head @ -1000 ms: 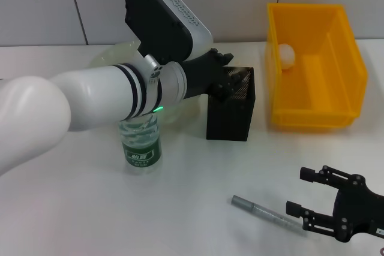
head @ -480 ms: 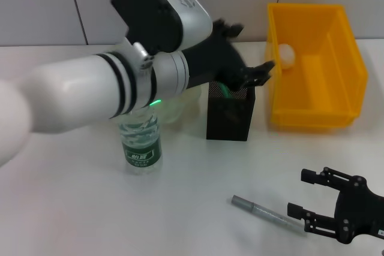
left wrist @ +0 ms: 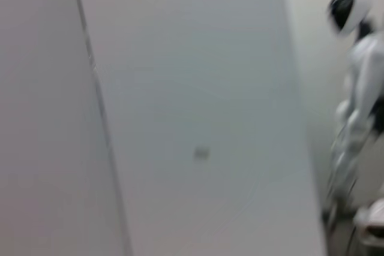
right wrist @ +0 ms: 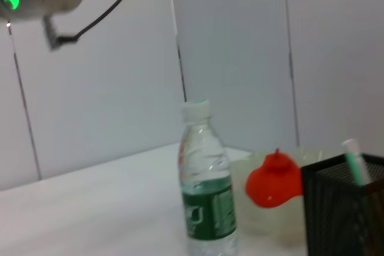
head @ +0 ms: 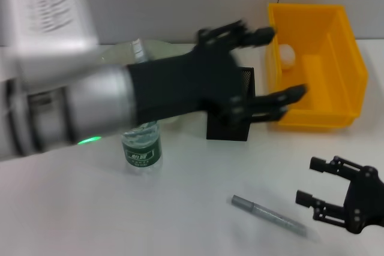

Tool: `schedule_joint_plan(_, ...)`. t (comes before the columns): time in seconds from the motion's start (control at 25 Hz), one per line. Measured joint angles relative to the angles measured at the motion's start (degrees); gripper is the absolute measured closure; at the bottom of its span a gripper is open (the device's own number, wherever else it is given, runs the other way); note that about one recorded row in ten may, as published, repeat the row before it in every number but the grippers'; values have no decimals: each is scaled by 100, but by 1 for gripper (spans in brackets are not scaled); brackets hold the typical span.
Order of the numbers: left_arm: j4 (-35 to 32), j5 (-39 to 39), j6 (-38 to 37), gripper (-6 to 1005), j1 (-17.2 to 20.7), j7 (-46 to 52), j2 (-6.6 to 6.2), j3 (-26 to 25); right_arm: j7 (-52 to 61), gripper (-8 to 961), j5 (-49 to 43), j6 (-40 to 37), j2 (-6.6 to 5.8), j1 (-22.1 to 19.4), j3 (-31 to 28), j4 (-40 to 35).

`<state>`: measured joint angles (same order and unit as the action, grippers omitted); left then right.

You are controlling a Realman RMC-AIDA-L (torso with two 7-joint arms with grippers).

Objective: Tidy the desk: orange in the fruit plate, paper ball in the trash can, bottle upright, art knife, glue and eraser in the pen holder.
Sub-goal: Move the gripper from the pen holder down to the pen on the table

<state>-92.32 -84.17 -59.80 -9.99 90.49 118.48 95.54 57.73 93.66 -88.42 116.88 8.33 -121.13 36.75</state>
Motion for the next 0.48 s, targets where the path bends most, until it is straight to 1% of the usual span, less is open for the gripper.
schedule_joint_plan(0.04,335,415,-440,170,40,-414,4,-223,20,266,-2,-21,-5,0,-72,0)
schedule_joint_plan(0.08,538,580,-670,170,65,-642,2,-322,60,267,-5,-38,-15,-5,-143,8)
schedule_joint_plan(0.12,1420,1163,-1444,170,116,-1564,3,-606,262,268,-15,-81,-53,-25,-263,130)
schedule_joint_plan(0.16,1420,1163,-1444,170,116,-1564,3,-606,262,269,-15,-81,-53,-25,-263,130)
schedule_joint_plan(0.2,1873,1376,-1858,170,133,-2058,3,-708,423,270,-40,-108,-80,-51,-293,253)
schedule_joint_plan(0.24,2498,1570,-2260,170,131,-2607,4,-840,589,270,-74,-138,-96,-80,-295,410)
schedule_joint_plan(0.28,2777,1633,-2406,170,124,-2812,6,-895,840,271,-155,-147,-102,-130,-311,657)
schedule_joint_plan(0.32,3518,1736,-2683,170,75,-3365,4,-1033,1394,272,-367,-158,-85,-233,-408,1316)
schedule_joint_plan(0.36,4134,1788,-2881,170,5,-3821,3,-1141,1394,273,-367,-158,-85,-233,-408,1316)
schedule_joint_plan(0.4,4606,1801,-3002,170,-55,-4109,-1,-1225,1726,274,-554,-170,-47,-277,-474,1723)
schedule_joint_plan(0.48,5849,1807,-3276,170,-223,-5009,-15,-1459,2460,275,-1013,-217,36,-307,-569,2611)
